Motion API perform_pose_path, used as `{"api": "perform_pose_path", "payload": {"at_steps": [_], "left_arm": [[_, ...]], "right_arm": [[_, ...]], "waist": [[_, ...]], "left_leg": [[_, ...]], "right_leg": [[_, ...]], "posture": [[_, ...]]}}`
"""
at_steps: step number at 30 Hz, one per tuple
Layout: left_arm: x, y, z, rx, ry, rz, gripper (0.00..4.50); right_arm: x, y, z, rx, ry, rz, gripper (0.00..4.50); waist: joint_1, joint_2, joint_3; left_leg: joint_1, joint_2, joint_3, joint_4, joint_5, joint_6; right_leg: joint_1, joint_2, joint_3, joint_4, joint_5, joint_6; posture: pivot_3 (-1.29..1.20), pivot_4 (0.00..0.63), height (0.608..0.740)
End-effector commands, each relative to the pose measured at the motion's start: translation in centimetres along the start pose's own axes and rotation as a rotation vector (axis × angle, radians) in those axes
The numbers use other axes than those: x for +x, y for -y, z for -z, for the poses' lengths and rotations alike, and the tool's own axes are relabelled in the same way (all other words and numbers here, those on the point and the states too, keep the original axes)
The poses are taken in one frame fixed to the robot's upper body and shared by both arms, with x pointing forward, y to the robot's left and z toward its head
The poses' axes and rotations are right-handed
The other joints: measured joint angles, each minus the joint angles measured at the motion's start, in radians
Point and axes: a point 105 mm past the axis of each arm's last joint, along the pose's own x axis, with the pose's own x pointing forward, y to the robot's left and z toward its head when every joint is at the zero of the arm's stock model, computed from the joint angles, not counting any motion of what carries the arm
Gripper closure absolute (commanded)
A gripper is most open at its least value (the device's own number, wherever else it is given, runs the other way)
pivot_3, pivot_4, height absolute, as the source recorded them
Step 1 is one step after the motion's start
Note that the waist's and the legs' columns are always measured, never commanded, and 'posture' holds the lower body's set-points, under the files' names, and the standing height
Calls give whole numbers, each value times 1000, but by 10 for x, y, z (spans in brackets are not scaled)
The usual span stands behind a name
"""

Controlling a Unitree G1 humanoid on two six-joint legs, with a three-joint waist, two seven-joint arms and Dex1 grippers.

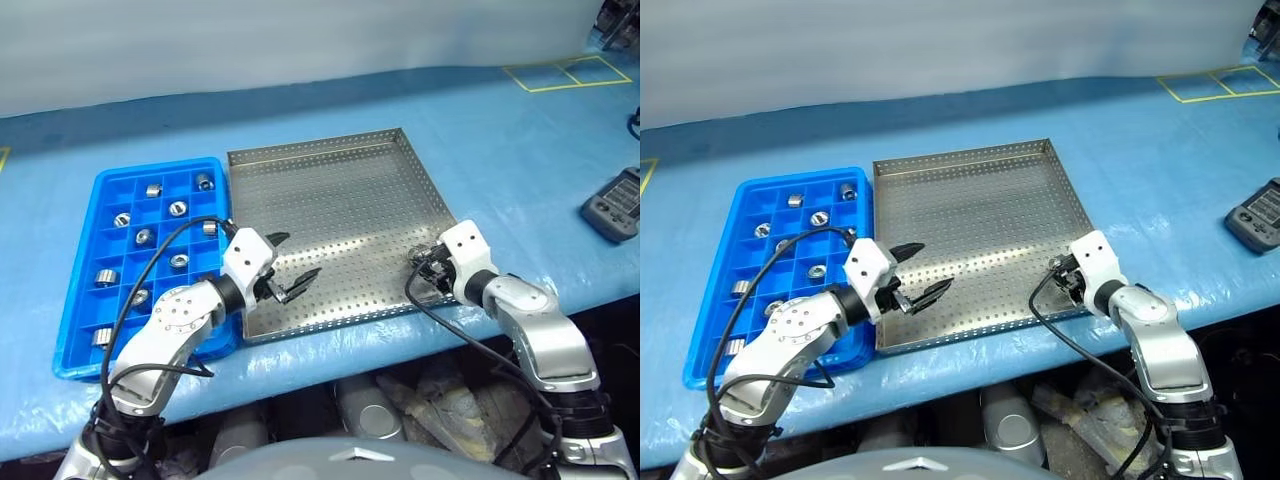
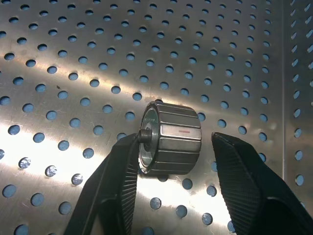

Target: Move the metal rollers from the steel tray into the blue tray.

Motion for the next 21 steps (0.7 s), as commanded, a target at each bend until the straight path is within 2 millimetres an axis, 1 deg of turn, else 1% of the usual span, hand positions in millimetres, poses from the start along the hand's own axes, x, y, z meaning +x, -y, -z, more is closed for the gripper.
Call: {"api": "perform_pose_path", "payload": {"at_steps": [1,4,8,9,11,14,17,18,21], "left_arm": [[-5,-4,-11,31,41,-29,74],[-5,-4,-11,31,39,-33,74],[-7,-4,-10,31,39,-38,74],[-8,-5,-10,31,39,-40,74],[-15,-9,-12,18,46,-67,74],[-32,-18,-16,0,50,-122,74],[-59,-26,-18,1,9,-200,74],[-66,-28,-19,4,-4,-222,74],[-94,-33,-22,10,-45,-321,74]], "right_arm": [[-1,0,-9,-11,35,2,3144],[0,1,-13,-15,48,9,3198],[-1,-5,-28,-25,112,-14,3198],[-2,-7,-33,-27,133,-25,3198],[-1,-17,-53,-24,210,-68,3198],[4,-37,-72,-38,275,-151,3198],[15,-69,-93,-60,337,-294,3198],[18,-77,-98,-64,350,-333,3198],[29,-114,-113,-114,382,-510,3198]], "waist": [[1,0,0],[1,0,0],[0,0,0],[0,0,0],[-1,0,0],[-1,-1,1],[6,-2,1],[11,-2,2],[40,-4,3]], "left_leg": [[0,0,0,0,0,0],[0,0,0,0,0,0],[0,0,1,0,0,0],[0,0,1,0,0,0],[0,0,1,0,0,0],[-1,1,2,0,0,0],[2,1,2,0,0,0],[3,2,2,0,0,0],[2,1,1,0,0,0]], "right_leg": [[0,0,0,0,0,0],[0,0,0,0,0,0],[0,0,1,0,0,1],[0,0,1,0,0,1],[0,0,1,0,0,1],[0,1,3,1,1,1],[-1,1,3,1,1,1],[-1,1,3,1,1,1],[-2,1,2,1,1,1]], "posture": [[-244,150,740],[-244,150,740],[-244,150,740],[-224,150,740],[-213,150,740],[-174,150,740],[-108,150,740],[-95,150,740],[-30,150,740]]}}
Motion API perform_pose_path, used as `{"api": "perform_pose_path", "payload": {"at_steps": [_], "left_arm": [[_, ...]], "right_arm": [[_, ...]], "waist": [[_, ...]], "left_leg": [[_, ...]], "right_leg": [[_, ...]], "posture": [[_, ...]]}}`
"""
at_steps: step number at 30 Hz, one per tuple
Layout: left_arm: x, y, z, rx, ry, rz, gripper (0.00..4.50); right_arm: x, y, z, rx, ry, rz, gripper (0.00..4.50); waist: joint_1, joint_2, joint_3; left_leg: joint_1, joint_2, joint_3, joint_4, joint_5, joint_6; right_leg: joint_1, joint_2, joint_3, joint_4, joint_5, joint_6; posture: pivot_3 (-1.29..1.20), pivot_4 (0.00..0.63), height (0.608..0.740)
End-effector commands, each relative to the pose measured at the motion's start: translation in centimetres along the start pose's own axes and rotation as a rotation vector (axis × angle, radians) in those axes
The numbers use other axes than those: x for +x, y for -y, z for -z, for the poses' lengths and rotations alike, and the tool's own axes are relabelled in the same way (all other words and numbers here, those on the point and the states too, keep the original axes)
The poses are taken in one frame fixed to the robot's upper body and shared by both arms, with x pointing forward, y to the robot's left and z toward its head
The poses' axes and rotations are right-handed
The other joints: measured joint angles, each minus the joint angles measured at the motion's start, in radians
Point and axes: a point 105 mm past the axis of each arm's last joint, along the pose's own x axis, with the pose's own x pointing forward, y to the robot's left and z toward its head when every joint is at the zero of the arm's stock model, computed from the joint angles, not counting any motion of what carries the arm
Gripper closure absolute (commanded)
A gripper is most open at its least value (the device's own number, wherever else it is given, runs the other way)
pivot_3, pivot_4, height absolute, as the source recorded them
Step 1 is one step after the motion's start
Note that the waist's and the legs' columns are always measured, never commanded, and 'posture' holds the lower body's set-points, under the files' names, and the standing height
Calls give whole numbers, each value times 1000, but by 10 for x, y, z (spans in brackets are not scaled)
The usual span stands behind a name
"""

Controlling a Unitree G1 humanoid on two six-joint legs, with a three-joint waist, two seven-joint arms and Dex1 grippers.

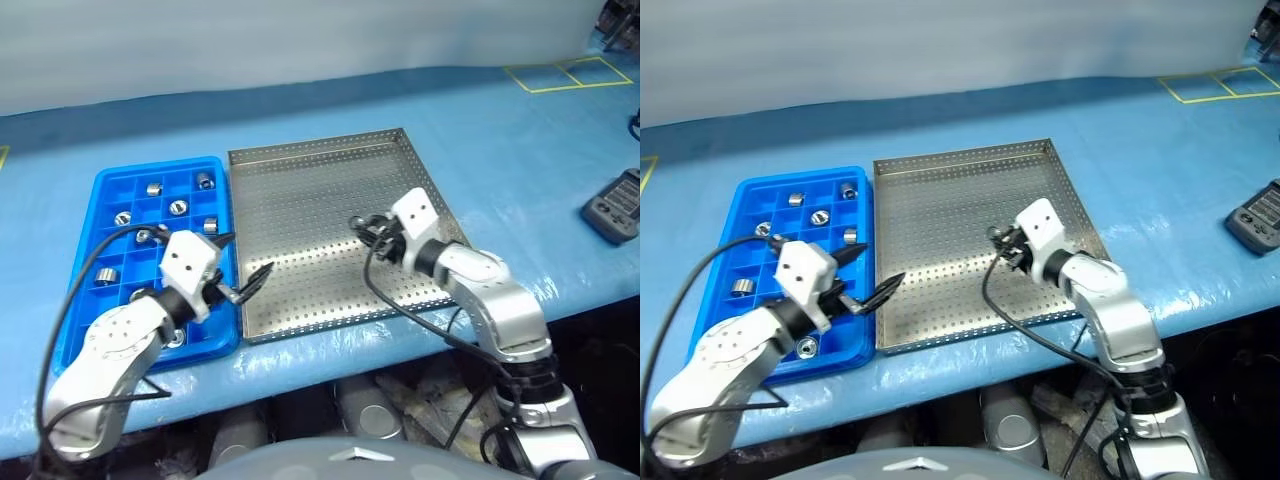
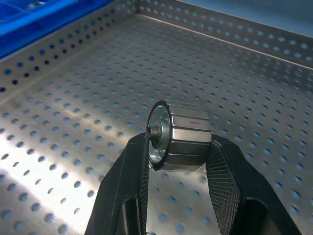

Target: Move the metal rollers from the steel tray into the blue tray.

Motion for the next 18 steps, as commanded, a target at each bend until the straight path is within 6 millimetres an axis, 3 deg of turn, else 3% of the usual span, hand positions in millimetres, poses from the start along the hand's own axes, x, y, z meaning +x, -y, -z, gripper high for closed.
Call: {"api": "perform_pose_path", "payload": {"at_steps": [1,6,10,18], "left_arm": [[-25,-7,-16,44,12,-80,74],[-56,-15,-2,22,-73,-210,74],[-72,-13,7,-5,-110,-279,74],[-74,-3,15,-39,-107,-306,74]], "right_arm": [[23,-30,-22,-56,76,-184,3198],[58,-63,-32,-88,103,-336,3198],[71,-84,-40,-111,121,-449,3198],[78,-93,-37,-126,92,-521,3198]], "waist": [[25,-1,1],[108,-2,1],[174,-2,1],[261,-1,1]], "left_leg": [[0,0,0,0,0,0],[-3,-1,-4,0,-1,0],[-4,-1,-9,-1,-2,-1],[-5,-2,-23,-1,0,-6]], "right_leg": [[0,0,-1,0,0,0],[-1,-3,-5,-1,2,-8],[-2,-5,-10,-2,1,-11],[2,-10,-28,-1,-5,-19]], "posture": [[-12,150,740],[106,150,740],[175,150,740],[250,150,740]]}}
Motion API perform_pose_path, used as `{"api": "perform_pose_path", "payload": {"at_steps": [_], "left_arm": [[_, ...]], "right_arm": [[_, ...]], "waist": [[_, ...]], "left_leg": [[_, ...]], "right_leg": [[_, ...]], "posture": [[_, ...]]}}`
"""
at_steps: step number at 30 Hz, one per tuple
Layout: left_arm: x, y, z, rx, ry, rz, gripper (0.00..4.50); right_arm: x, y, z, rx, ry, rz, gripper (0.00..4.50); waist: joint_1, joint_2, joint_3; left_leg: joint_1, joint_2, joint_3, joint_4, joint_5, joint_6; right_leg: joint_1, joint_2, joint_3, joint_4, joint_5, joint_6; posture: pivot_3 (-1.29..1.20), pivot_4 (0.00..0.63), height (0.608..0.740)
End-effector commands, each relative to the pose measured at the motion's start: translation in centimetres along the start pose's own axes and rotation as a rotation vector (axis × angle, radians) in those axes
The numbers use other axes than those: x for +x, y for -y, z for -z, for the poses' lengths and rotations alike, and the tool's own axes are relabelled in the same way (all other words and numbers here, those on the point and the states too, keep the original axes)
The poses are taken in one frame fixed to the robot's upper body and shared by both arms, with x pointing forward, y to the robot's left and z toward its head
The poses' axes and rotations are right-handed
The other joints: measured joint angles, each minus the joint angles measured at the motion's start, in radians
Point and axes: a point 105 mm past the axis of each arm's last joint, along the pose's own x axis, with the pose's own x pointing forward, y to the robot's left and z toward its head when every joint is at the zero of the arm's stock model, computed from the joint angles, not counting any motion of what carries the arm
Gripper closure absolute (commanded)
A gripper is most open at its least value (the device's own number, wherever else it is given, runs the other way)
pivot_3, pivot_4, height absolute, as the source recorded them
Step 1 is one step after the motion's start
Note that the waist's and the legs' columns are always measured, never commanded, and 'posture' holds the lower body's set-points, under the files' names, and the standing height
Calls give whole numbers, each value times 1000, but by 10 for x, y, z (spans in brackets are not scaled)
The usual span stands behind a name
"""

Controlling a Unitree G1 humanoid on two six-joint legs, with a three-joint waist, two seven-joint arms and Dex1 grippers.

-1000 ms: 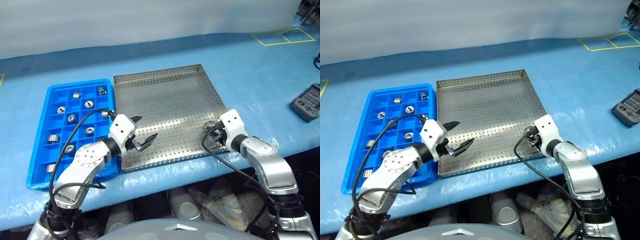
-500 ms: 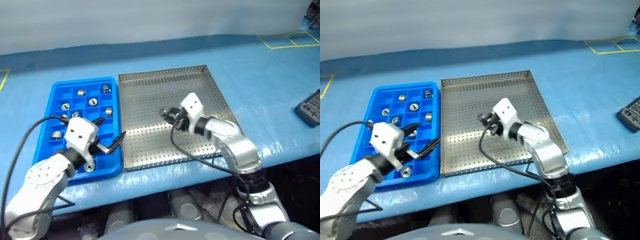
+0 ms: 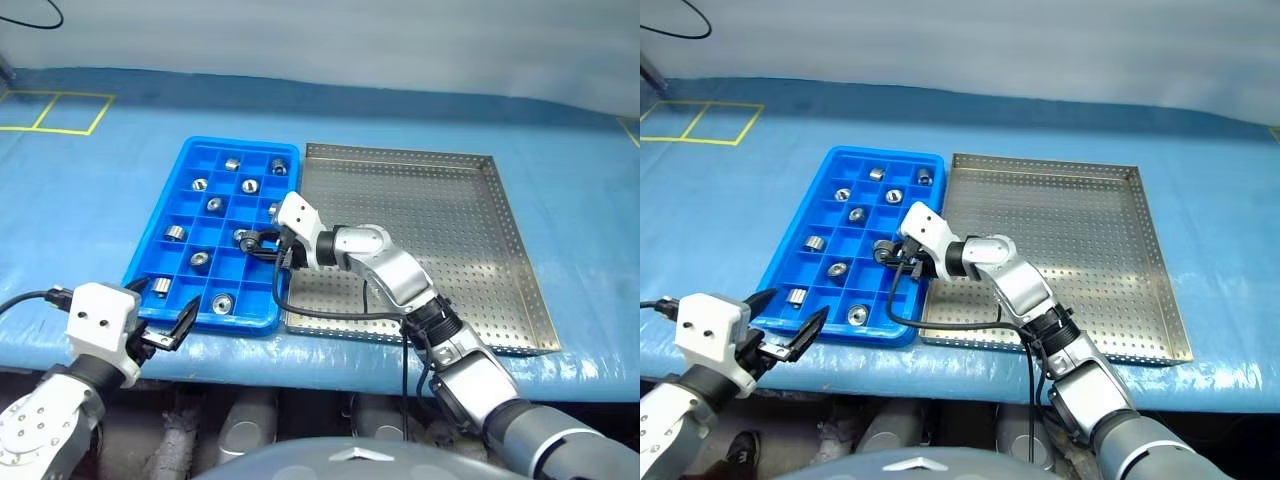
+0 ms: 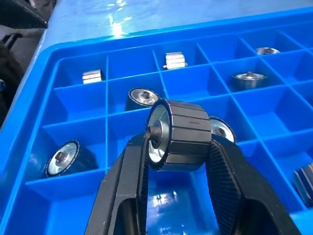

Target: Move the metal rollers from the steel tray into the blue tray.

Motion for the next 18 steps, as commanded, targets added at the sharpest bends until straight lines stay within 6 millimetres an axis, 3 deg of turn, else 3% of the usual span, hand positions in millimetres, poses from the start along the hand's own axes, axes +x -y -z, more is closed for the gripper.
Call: {"api": "perform_pose_path", "payload": {"at_steps": [1,10,15,18], "left_arm": [[-1,9,-11,22,55,6,74],[5,12,-15,36,62,15,74],[13,13,-19,44,73,35,74],[20,15,-23,40,93,58,74]], "right_arm": [[-1,-1,-10,-44,24,-25,3198],[-16,-1,3,-64,-35,-2,3198],[-23,-5,-7,-73,23,20,1573],[-31,-4,-19,-80,81,68,1573]], "waist": [[10,0,0],[13,1,0],[9,0,0],[5,1,0]], "left_leg": [[0,0,-1,0,1,-1],[0,1,-10,-6,5,-9],[0,1,-11,-7,6,-10],[0,1,-11,-6,6,-10]], "right_leg": [[0,1,-1,0,0,0],[0,5,-9,2,-3,-5],[1,5,-10,2,-4,-7],[1,5,-10,2,-4,-6]], "posture": [[250,150,740],[213,150,740],[170,150,740],[136,150,740]]}}
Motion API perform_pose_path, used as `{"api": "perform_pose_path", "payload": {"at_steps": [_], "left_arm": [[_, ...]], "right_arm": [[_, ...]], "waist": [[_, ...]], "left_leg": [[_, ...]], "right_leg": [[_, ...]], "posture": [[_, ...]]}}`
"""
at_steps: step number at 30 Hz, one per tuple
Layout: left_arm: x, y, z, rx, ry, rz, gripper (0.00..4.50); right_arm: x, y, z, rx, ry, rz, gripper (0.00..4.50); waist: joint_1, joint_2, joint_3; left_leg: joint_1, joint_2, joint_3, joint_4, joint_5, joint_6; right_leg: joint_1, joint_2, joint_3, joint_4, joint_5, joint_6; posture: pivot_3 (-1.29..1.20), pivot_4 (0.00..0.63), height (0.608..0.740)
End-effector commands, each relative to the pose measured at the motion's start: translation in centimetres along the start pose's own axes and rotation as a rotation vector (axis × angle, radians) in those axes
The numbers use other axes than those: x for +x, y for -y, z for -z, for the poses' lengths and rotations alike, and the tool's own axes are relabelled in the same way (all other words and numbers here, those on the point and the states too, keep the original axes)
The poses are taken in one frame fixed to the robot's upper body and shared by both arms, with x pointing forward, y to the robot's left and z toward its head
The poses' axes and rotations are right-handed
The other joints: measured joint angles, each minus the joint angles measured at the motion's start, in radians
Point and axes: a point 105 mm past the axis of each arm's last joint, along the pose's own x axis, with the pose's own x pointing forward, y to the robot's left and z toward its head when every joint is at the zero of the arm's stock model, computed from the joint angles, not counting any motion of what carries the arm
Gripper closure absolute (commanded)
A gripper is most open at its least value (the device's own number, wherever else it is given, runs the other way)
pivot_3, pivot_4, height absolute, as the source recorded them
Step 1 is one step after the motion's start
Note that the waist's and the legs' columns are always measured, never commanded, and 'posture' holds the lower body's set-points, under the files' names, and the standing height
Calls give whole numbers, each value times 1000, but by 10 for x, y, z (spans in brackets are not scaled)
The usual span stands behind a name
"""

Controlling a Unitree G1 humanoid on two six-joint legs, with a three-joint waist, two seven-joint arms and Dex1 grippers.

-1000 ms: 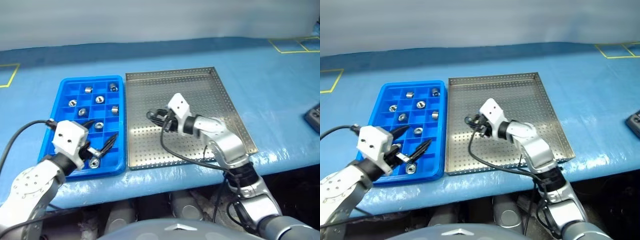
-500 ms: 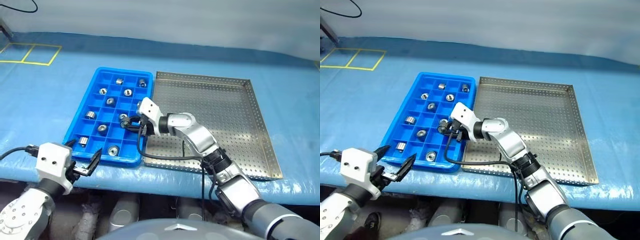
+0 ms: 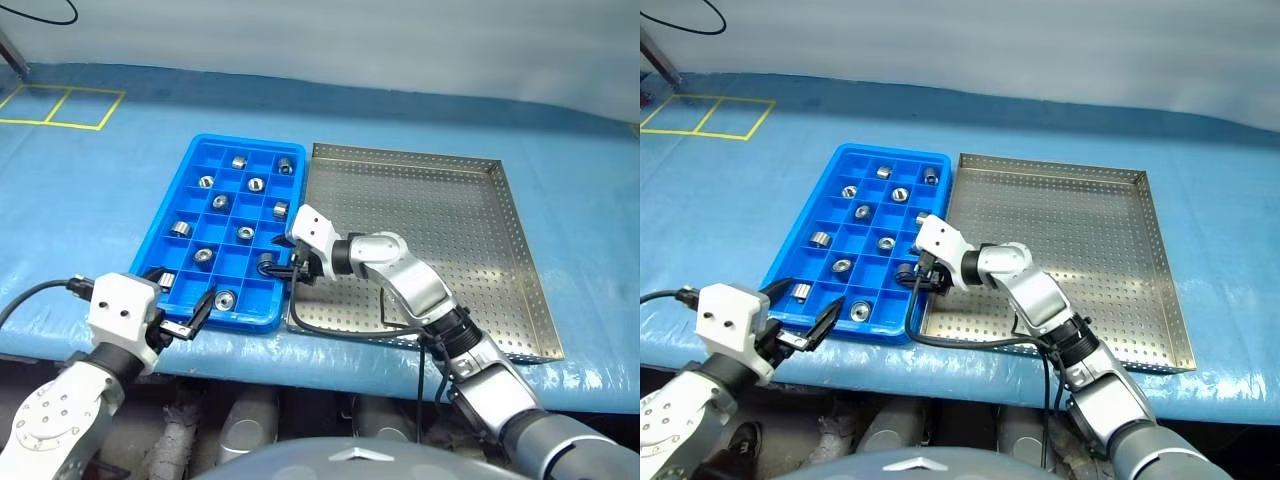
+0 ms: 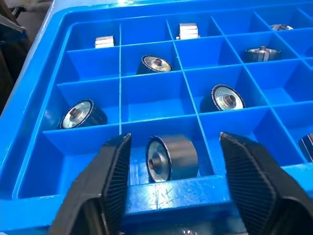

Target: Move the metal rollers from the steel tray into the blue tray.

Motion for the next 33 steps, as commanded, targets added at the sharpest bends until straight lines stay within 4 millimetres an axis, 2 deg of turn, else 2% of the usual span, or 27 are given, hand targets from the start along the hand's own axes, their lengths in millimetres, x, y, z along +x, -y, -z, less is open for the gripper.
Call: {"api": "perform_pose_path", "payload": {"at_steps": [1,3,7,10,13,16,17,19,22,25,33], "left_arm": [[8,5,-8,11,35,35,74],[13,8,-11,12,47,57,74],[39,22,-32,7,184,142,74],[67,20,-43,47,241,139,74],[88,19,-40,111,227,132,74],[101,28,-37,127,233,184,74],[102,33,-36,121,238,212,74],[106,35,-33,116,236,236,74],[110,40,-31,111,233,273,74],[110,45,-29,118,232,318,74],[111,42,-29,121,243,309,74]], "right_arm": [[-13,5,-31,-35,124,69,1573],[-20,11,-35,-39,152,133,1573],[-56,43,-38,-66,192,383,1573],[-91,61,-15,-36,133,505,1573],[-117,75,9,-14,45,622,1573],[-137,82,29,48,2,690,1573],[-142,81,33,63,4,696,1396],[-148,75,38,81,15,681,1038],[-149,69,37,74,27,652,57],[-147,63,32,43,32,608,23],[-144,61,27,27,54,593,23]], "waist": [[-3,0,0],[-7,0,0],[-6,1,-1],[-16,1,-1],[-46,2,-2],[-85,3,-2],[-98,3,-2],[-117,3,-2],[-136,3,-2],[-154,3,-2],[-173,3,-2]], "left_leg": [[0,0,0,0,0,0],[0,0,0,0,0,-1],[0,-1,1,1,1,-1],[0,-1,2,1,1,-1],[0,-1,3,1,1,-1],[0,0,6,1,0,0],[0,0,7,0,0,1],[0,1,8,0,-1,2],[0,1,8,0,-2,4],[0,0,9,2,-2,4],[1,0,12,5,-2,5]], "right_leg": [[0,0,0,0,0,0],[0,0,0,0,1,1],[1,-1,-1,0,1,1],[2,-1,-1,-1,1,1],[3,-1,0,-1,3,4],[1,0,3,-1,3,4],[0,0,4,-1,3,4],[-1,-1,5,-1,3,4],[-1,-4,6,-1,3,4],[0,-1,7,0,5,6],[1,2,11,0,4,14]], "posture": [[121,150,740],[98,150,740],[35,150,740],[-44,150,740],[-105,150,740],[-139,150,740],[-152,150,740],[-161,150,740],[-173,150,740],[-196,150,740],[-191,150,740]]}}
